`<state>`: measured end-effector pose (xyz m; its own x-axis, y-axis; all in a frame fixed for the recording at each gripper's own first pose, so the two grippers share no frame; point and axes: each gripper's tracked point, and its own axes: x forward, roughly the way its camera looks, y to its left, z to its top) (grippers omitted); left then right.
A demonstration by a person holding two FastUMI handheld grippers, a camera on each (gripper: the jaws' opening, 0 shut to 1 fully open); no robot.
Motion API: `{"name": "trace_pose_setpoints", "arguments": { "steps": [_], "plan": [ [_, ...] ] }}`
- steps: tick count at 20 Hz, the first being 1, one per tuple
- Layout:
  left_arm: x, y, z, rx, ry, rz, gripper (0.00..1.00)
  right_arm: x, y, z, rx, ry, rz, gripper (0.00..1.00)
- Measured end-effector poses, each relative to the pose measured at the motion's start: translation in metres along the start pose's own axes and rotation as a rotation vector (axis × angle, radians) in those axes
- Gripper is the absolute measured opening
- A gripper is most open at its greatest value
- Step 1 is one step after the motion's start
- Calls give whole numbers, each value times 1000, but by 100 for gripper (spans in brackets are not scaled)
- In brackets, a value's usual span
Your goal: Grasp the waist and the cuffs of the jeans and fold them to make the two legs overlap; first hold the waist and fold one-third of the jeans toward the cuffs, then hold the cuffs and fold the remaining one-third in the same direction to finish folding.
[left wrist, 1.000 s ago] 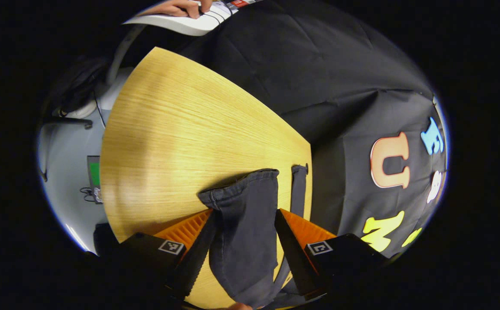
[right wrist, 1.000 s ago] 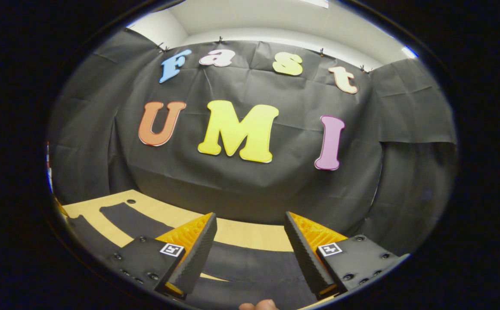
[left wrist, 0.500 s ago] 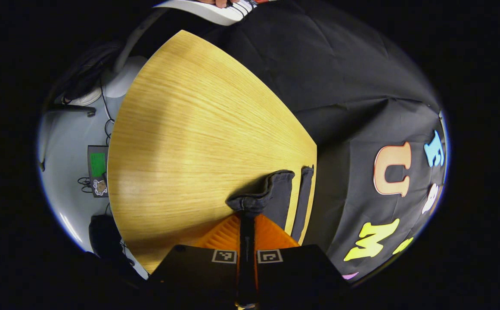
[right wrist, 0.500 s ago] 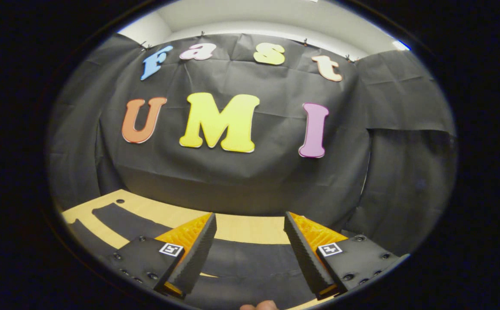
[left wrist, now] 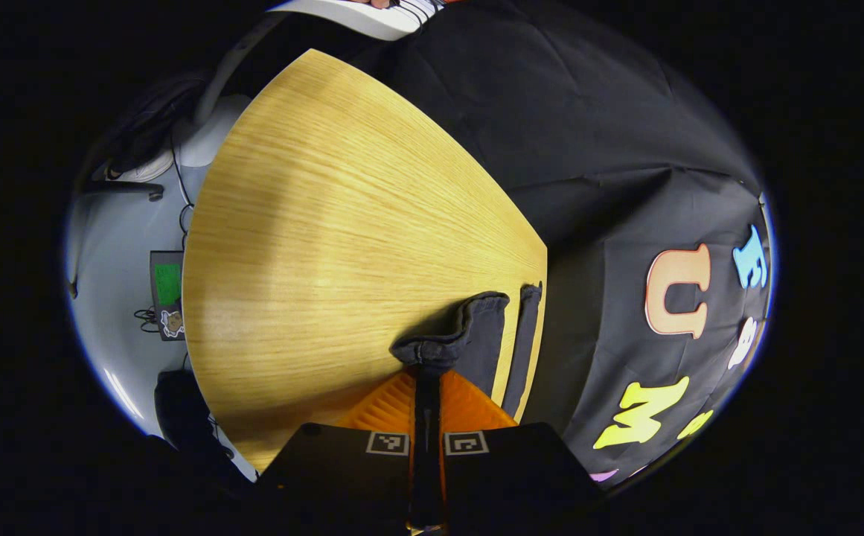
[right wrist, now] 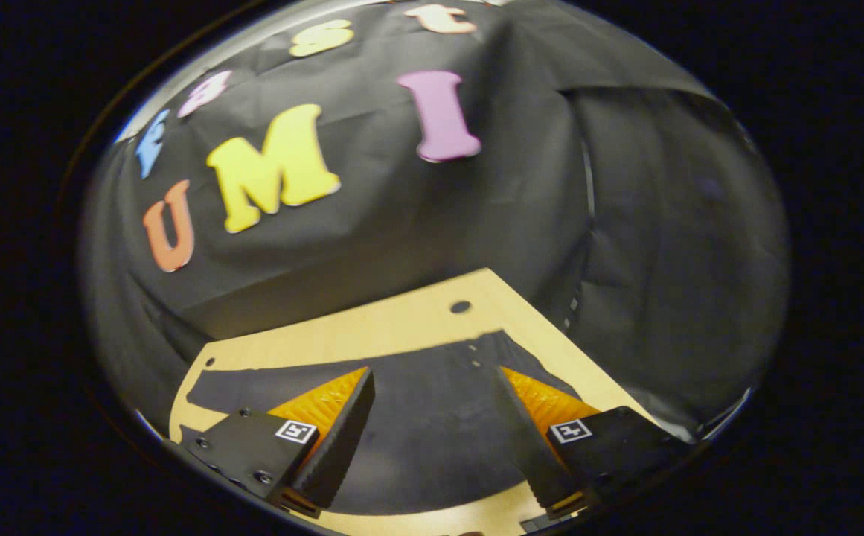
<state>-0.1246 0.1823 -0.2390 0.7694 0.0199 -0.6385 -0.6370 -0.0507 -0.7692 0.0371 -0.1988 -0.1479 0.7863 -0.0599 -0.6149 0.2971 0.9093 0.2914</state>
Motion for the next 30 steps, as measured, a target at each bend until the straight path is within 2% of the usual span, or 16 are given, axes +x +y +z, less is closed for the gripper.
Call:
{"name": "trace_pose_setpoints", "arguments": {
  "steps": [1,2,3,6,9,12,16,17,18,19,20,21,24,26,29,30],
  "plan": [
    [0,0,0,0,0,1,3,10,-31,-12,62,57,-47,96],
    [0,0,0,0,-1,2,3,18,-59,-30,121,124,-91,100],
    [0,0,0,1,-1,4,4,27,-82,-50,178,196,-124,98],
    [1,0,0,0,0,10,3,31,-114,-102,354,365,-167,98],
    [1,1,0,3,-1,22,3,40,-116,-117,513,415,-159,98],
    [1,1,0,5,-2,29,3,44,-110,-124,547,459,-133,98],
    [2,1,0,2,-6,35,3,64,-87,-116,564,435,-87,98],
    [2,1,0,3,-4,35,3,68,-86,-116,576,436,-74,93],
    [2,1,0,2,-4,34,3,69,-87,-113,597,426,-58,98],
    [2,1,0,1,-3,32,3,72,-88,-109,638,412,-43,93],
    [3,1,0,0,-4,32,3,73,-87,-105,685,399,-31,96],
    [3,1,0,1,-3,34,4,73,-90,-104,730,390,-30,89],
    [3,1,0,3,0,40,3,89,-85,-115,817,391,-12,58],
    [4,1,1,-3,-1,42,4,94,-83,-116,835,383,1,17],
    [5,0,1,-13,3,57,4,92,-81,-114,806,366,-4,2],
    [5,-1,1,-14,7,67,3,90,-79,-113,792,372,4,6]
  ]
}}
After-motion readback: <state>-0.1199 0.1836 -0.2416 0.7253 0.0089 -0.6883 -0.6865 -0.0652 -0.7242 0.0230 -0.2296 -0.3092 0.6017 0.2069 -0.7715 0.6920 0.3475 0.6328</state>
